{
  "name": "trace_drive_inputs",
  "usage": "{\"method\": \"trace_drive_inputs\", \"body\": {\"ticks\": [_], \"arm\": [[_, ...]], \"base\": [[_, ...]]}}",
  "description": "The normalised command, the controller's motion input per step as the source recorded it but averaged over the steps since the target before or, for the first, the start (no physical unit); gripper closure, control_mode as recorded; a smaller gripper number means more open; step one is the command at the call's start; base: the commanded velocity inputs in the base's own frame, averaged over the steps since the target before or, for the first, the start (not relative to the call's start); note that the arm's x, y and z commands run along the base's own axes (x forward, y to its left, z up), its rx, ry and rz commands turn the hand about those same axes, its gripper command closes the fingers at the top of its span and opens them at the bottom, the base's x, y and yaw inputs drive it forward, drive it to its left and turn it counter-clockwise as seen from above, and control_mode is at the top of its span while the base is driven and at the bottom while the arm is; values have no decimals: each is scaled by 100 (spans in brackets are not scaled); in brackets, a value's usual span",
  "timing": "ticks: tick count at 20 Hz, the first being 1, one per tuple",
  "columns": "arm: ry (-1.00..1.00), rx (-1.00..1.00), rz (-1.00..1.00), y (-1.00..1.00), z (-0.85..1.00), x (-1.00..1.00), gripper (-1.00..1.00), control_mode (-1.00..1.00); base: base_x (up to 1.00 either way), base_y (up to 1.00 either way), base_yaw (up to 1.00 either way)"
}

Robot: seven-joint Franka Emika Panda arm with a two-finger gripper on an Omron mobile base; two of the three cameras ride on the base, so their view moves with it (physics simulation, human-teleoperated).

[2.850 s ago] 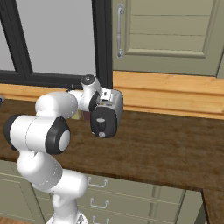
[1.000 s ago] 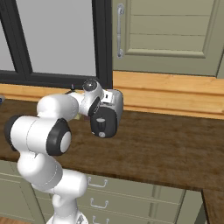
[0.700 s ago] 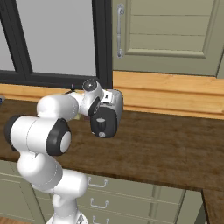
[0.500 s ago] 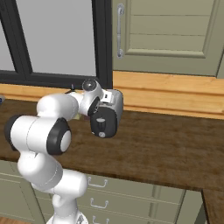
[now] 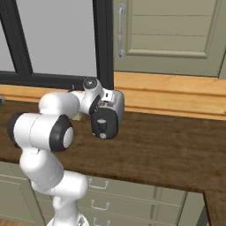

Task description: Start the toaster. Once the lever pops up, take the bread to the plate on the dining counter.

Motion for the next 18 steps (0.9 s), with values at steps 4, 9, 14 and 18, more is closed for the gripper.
{"method": "trace_drive_inputs", "body": {"ticks": [4,9,14,18], "arm": [[0,0,0,0,0,17,-100,-100],[0,0,1,0,0,6,-100,-100],[0,0,0,0,0,0,-100,-100],[0,0,0,0,0,0,100,-100]], "base": [[0,0,0],[0,0,0],[0,0,0],[0,0,0]]}}
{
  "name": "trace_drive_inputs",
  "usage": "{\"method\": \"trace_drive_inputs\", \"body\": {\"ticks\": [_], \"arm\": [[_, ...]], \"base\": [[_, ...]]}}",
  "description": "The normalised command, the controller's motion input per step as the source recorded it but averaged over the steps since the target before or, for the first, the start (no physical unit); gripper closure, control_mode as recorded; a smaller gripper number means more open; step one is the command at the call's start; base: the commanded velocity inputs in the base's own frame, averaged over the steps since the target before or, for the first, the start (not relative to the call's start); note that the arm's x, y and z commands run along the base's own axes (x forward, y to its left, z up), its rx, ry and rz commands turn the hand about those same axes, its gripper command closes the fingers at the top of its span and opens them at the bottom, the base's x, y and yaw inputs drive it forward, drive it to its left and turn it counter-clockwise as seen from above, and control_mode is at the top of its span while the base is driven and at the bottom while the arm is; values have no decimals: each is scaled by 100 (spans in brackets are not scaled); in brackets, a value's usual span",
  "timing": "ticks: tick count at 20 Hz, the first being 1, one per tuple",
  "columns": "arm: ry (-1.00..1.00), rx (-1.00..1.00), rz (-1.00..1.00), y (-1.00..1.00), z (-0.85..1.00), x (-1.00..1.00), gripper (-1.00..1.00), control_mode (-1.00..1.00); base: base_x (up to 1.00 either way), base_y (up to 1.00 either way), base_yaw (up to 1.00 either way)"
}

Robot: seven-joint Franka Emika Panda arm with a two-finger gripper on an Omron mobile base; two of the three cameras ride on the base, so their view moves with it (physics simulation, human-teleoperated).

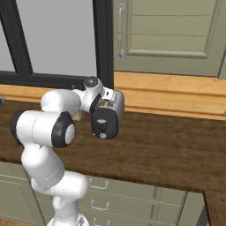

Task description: Start the toaster. Once the lever pops up, take the bread to the plate on the dining counter.

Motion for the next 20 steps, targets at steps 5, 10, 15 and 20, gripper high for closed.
{"method": "trace_drive_inputs", "body": {"ticks": [5,10,15,20], "arm": [[0,0,0,0,0,0,100,-100],[0,0,0,0,0,0,100,-100],[0,0,0,0,0,0,100,-100],[0,0,0,0,0,0,100,-100]], "base": [[0,0,0],[0,0,0],[0,0,0],[0,0,0]]}}
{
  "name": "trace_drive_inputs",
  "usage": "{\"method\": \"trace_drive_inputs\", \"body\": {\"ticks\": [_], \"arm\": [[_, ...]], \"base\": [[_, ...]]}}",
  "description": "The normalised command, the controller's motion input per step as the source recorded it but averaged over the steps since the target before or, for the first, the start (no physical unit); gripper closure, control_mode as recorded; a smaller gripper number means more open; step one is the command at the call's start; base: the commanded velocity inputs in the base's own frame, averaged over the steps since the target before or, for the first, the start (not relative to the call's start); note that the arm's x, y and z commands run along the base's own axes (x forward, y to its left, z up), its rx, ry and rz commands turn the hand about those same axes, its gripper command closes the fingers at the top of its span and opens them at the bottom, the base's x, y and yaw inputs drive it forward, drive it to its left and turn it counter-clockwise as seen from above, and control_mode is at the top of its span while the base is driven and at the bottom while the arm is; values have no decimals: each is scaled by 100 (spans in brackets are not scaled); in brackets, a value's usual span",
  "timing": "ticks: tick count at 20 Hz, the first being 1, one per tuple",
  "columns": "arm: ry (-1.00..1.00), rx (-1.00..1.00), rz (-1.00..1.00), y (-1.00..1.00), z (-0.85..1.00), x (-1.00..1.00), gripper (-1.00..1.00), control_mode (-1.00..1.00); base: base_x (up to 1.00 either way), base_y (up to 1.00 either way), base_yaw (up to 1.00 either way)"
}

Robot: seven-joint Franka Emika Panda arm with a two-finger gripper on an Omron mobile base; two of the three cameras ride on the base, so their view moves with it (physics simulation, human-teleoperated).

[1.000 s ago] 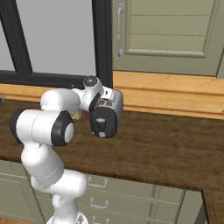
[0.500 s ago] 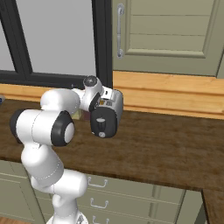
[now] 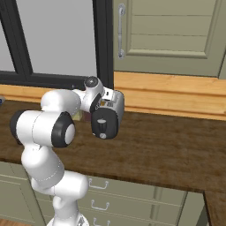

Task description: Start the toaster. Once the lever pops up, take the bread to the plate on the dining counter.

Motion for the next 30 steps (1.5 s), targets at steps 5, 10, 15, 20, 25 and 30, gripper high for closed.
{"method": "trace_drive_inputs", "body": {"ticks": [5,10,15,20,25,30], "arm": [[0,0,0,0,0,0,100,-100],[0,0,0,0,0,0,100,-100],[-2,0,0,0,6,-4,100,-100],[-2,0,0,0,47,-39,100,-100],[1,-1,-4,4,85,-31,100,-100],[6,-4,-8,7,84,-37,100,-100]], "base": [[0,0,0],[0,0,0],[0,0,0],[0,0,0],[0,0,0],[0,0,0]]}}
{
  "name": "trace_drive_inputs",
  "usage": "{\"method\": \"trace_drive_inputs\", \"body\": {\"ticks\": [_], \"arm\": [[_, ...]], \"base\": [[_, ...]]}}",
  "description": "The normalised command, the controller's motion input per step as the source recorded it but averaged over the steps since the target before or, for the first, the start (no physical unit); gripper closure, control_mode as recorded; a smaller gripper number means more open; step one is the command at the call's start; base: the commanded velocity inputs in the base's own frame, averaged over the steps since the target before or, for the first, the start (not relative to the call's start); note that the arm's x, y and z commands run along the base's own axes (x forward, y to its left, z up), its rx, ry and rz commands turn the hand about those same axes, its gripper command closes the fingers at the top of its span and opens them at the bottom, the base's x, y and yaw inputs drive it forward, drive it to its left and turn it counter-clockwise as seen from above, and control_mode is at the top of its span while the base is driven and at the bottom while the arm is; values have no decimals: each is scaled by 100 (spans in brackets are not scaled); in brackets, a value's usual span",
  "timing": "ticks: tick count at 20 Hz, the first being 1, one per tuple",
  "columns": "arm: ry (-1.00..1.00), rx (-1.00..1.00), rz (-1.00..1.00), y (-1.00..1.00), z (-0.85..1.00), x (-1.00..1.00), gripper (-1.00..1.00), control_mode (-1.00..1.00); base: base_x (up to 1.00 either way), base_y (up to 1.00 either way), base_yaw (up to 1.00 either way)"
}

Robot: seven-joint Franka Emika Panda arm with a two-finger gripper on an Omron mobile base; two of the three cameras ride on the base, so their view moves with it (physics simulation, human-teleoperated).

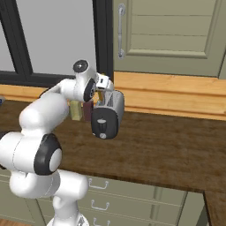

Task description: Start the toaster. Once the lever pops up, take the bread to the plate on the dining counter.

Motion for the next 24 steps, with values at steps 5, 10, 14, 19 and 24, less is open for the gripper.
{"method": "trace_drive_inputs", "body": {"ticks": [5,10,14,19,24], "arm": [[10,-3,-8,7,63,-54,100,-100],[10,0,0,0,24,-82,100,-100],[2,0,0,0,5,-99,100,-100],[0,0,0,0,0,-100,100,-100],[0,0,7,0,6,-100,100,-100]], "base": [[0,0,0],[0,0,0],[0,0,0],[0,0,0],[0,0,0]]}}
